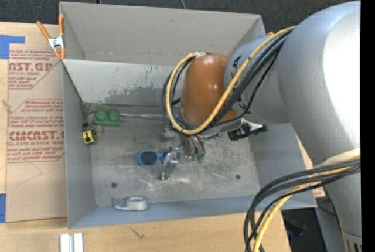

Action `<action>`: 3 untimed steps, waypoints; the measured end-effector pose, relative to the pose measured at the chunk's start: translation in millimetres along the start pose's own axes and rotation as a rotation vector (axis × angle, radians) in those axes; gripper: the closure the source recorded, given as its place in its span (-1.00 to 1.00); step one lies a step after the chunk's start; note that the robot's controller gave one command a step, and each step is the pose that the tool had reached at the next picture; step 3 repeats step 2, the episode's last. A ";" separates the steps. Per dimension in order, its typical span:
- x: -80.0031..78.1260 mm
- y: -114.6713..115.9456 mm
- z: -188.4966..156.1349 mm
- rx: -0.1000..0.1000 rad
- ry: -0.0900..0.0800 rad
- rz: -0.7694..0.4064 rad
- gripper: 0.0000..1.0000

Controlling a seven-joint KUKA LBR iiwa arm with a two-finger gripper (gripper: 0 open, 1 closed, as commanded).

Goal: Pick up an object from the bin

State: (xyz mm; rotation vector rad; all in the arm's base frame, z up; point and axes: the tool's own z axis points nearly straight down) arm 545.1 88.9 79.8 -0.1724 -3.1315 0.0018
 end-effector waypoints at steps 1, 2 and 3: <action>-1.4 2.3 -5.0 -0.003 -0.005 -0.003 1.00; 6.8 1.1 -129.8 -0.005 -0.014 -0.005 1.00; 6.8 1.1 -129.8 -0.005 -0.014 -0.005 1.00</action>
Offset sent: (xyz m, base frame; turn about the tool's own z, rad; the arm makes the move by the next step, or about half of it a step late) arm 0.0000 0.0000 0.0000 0.0000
